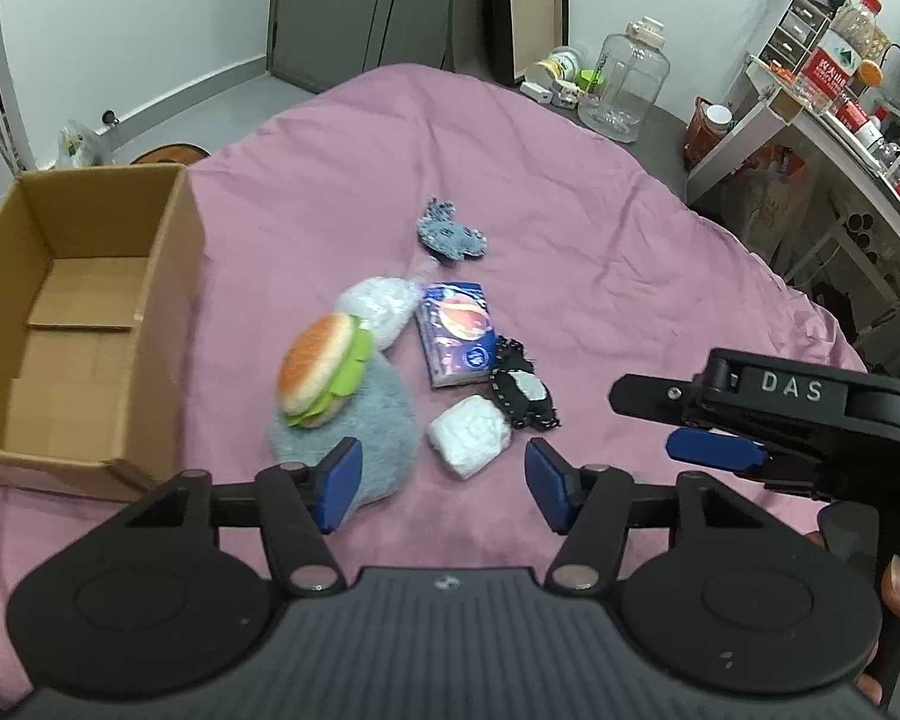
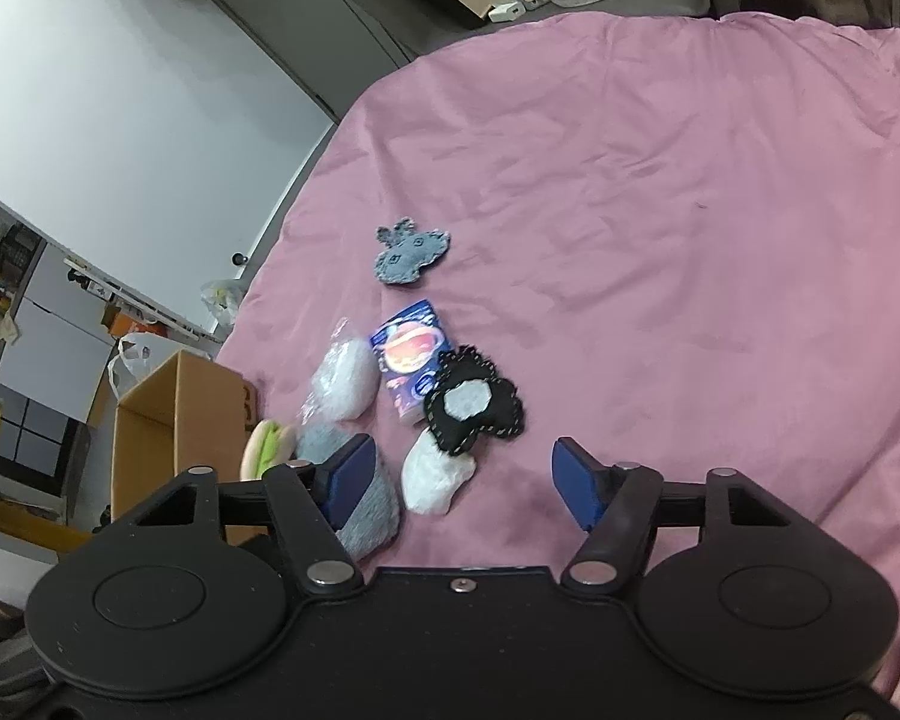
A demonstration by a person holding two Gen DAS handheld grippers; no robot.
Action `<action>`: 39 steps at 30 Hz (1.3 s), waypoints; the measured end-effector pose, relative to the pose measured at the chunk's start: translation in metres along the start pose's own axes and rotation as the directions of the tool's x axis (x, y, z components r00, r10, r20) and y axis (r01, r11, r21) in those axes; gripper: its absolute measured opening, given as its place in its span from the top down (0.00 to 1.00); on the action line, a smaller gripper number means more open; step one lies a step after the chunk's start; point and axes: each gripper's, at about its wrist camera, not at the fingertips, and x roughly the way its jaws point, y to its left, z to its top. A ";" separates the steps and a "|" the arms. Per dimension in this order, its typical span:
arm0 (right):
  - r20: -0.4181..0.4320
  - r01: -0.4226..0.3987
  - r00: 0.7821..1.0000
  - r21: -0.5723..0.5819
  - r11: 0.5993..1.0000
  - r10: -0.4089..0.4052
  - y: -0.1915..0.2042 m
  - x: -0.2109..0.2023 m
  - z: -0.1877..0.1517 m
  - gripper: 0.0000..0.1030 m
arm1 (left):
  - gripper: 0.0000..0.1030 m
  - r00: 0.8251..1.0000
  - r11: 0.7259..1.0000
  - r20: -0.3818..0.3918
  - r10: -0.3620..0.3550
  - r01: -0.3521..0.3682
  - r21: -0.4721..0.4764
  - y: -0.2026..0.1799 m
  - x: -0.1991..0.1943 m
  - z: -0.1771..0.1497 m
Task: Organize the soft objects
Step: 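Move the left tool to the white wrapped bundle while the right tool approaches the black plush, then close the left gripper on the white bundle while the right gripper closes on the black plush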
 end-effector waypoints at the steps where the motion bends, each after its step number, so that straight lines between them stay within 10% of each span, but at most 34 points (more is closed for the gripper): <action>1: -0.005 -0.006 1.000 0.006 1.000 0.006 -0.003 0.003 0.003 0.39 | 0.45 1.000 1.000 -0.003 0.001 -0.001 -0.001 -0.003 0.005 0.001; 25: -0.157 -0.118 0.979 0.074 0.990 0.128 -0.044 0.076 0.016 0.41 | 0.47 0.988 0.993 -0.100 0.116 -0.118 -0.011 -0.029 0.116 -0.004; 39: -0.170 -0.101 0.980 0.044 0.994 0.107 -0.036 0.096 0.028 0.41 | 0.53 0.994 0.994 -0.056 0.093 -0.096 -0.056 -0.029 0.110 -0.001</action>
